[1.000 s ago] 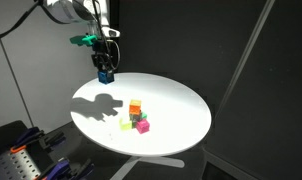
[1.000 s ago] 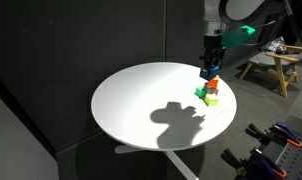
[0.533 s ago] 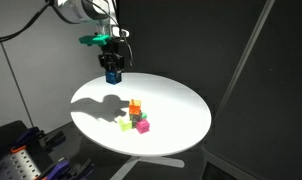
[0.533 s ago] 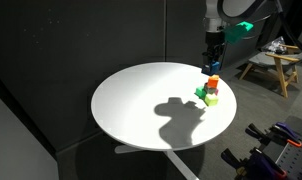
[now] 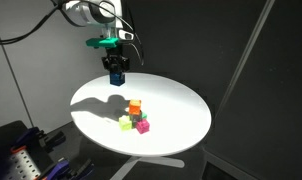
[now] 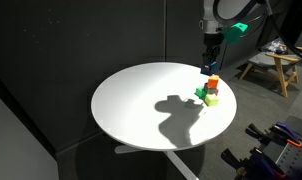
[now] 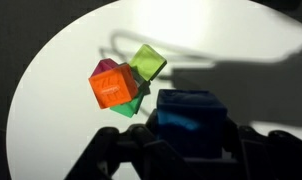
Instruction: Put the blue block on the orange block
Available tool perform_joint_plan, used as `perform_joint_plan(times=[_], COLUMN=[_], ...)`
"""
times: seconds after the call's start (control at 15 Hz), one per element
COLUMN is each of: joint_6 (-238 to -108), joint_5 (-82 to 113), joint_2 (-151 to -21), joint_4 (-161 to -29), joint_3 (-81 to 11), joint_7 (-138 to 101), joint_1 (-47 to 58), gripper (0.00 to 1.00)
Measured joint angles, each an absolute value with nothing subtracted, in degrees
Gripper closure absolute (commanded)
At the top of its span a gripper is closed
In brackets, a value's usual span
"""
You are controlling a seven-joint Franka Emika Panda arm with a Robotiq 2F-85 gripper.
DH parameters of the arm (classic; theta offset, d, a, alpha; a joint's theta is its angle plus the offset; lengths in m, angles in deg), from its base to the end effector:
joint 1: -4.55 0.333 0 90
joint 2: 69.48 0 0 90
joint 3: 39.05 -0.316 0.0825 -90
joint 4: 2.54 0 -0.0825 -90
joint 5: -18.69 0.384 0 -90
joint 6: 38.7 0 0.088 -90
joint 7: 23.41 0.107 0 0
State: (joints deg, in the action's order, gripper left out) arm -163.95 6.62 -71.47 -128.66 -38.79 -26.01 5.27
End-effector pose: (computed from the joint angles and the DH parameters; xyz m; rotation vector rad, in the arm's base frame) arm 0.5296 -0.0034 0.3632 2.9605 0.2665 -0.0788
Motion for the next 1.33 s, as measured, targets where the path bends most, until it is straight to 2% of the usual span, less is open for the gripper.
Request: perform_joint_plan(times=[0.73, 0.8, 1.33], joint_6=[-164.0, -164.0, -164.1], joint_5=[6.6, 6.6, 6.6], joint_2=[-71.5, -71.5, -71.6], joint_4=[-128.5, -128.5, -128.3], joint_3=[-38.8, -38.8, -38.5], joint_7=[-26.1, -26.1, -26.3], joint_1=[5.3, 5.3, 5.2], gripper=[0.45, 0.7, 0.7])
